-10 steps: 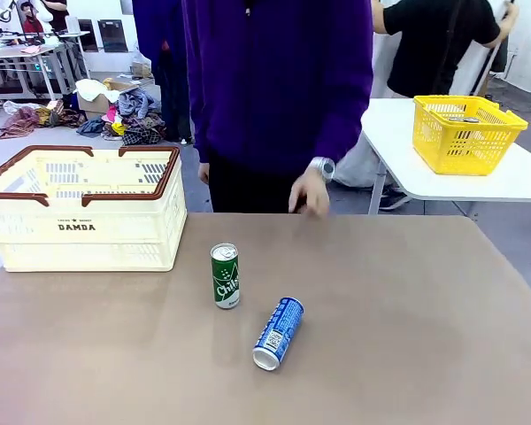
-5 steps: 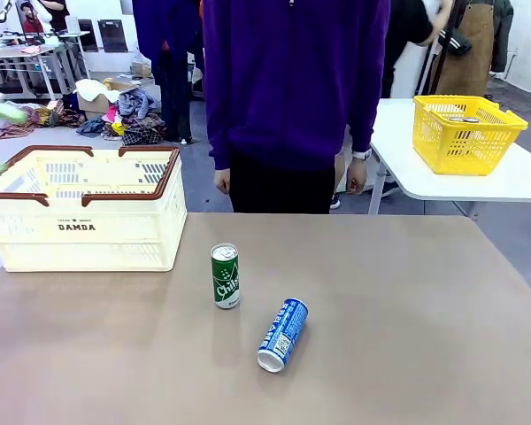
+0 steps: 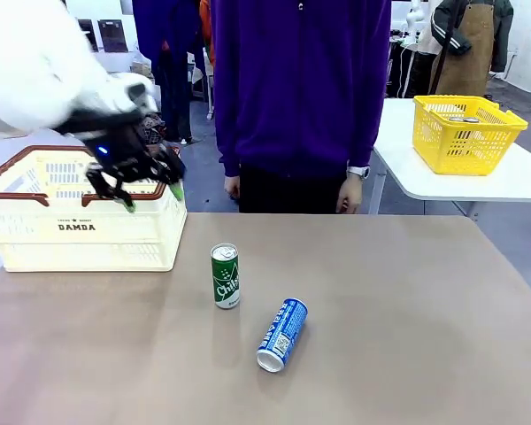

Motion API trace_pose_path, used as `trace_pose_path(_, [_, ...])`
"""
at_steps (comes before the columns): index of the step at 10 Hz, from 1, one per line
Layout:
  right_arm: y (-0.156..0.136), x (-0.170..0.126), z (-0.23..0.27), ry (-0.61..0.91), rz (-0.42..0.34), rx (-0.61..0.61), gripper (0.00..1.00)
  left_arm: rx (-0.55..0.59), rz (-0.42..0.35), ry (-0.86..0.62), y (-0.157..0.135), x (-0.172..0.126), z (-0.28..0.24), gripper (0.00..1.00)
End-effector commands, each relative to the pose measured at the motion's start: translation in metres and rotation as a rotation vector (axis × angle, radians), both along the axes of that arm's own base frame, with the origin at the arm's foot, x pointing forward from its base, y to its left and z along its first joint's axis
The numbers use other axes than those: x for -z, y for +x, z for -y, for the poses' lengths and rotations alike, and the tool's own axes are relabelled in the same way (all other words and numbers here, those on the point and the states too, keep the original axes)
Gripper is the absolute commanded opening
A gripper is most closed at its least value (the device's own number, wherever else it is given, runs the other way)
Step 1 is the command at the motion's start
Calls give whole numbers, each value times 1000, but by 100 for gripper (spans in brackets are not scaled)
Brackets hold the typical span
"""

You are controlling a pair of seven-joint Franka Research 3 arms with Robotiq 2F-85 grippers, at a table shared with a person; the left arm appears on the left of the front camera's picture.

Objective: Place the drinks into the Shopping basket.
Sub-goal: Pick up one drink and place it into the Shopping basket.

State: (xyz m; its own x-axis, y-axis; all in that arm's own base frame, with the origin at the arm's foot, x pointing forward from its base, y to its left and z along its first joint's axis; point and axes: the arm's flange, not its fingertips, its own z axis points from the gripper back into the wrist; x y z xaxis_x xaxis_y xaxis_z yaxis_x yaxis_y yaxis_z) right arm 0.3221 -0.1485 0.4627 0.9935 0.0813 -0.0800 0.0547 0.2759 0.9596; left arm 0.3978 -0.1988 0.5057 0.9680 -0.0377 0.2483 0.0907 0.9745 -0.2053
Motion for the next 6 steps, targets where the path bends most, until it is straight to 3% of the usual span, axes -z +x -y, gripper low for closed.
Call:
trace_pose_path(1, [-2, -4, 1, -3, -15, -2, 100, 48, 57, 36, 5, 11, 17, 100])
trace_pose_path(2, [-2, -4, 1, -3, -15, -2, 100, 0, 0, 0, 0, 0, 0, 100])
trace_pose_path(6, [-2, -4, 1, -3, -15, -2, 100, 21, 5, 0, 5, 7, 7, 100])
